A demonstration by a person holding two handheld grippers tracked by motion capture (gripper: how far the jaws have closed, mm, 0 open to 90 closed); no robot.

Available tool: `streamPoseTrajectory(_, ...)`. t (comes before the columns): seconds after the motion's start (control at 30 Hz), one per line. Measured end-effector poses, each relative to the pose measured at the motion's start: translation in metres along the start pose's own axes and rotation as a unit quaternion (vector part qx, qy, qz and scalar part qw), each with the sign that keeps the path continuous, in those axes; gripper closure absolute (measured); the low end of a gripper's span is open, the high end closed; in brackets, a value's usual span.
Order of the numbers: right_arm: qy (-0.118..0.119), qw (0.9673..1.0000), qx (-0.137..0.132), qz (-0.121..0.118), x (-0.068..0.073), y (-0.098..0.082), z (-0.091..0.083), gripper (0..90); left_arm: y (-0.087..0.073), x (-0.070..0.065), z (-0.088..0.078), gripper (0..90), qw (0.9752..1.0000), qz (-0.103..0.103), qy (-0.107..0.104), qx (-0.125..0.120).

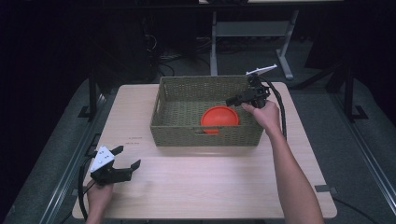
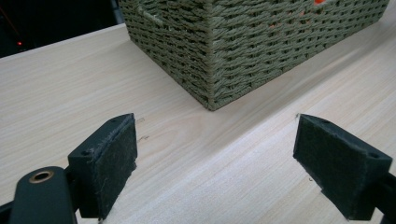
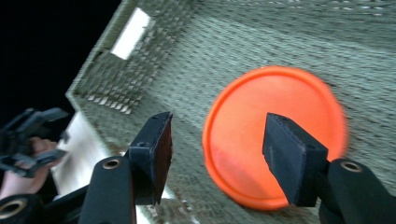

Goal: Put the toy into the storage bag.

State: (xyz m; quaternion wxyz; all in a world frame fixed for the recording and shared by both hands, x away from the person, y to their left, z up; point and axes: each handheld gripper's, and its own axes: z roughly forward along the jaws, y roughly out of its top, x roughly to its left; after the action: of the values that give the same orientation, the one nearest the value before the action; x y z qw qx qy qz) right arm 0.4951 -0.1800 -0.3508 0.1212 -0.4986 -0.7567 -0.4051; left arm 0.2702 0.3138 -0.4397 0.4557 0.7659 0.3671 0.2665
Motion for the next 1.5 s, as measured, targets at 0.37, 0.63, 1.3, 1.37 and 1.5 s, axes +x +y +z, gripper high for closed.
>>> streamPoseTrajectory(0.37,0.018,0.9998,-0.002,-0.008,0.004,-0.008,-0.011,31.4,0.0,0.0,0.0,13.0,1.0,0.001,-0.001,-0.002)
streamPoseTrajectory(0.63,0.024,0.9996,0.0,-0.017,0.011,-0.012,-0.02,27.8,0.0,0.0,-0.001,13.0,1.0,0.002,-0.002,-0.002)
streamPoseTrajectory(1.3,0.063,0.9977,-0.01,-0.025,0.015,-0.031,-0.034,18.0,0.0,-0.001,-0.001,13.0,1.0,0.005,0.002,-0.003)
streamPoseTrajectory(1.37,0.064,0.9976,-0.012,-0.023,0.017,-0.032,-0.036,16.3,0.0,-0.001,-0.001,13.0,1.0,0.004,0.001,-0.004)
streamPoseTrajectory(1.5,0.059,0.9977,-0.014,-0.03,0.02,-0.037,-0.039,15.2,0.0,-0.001,-0.001,13.0,1.0,0.004,0.002,-0.004)
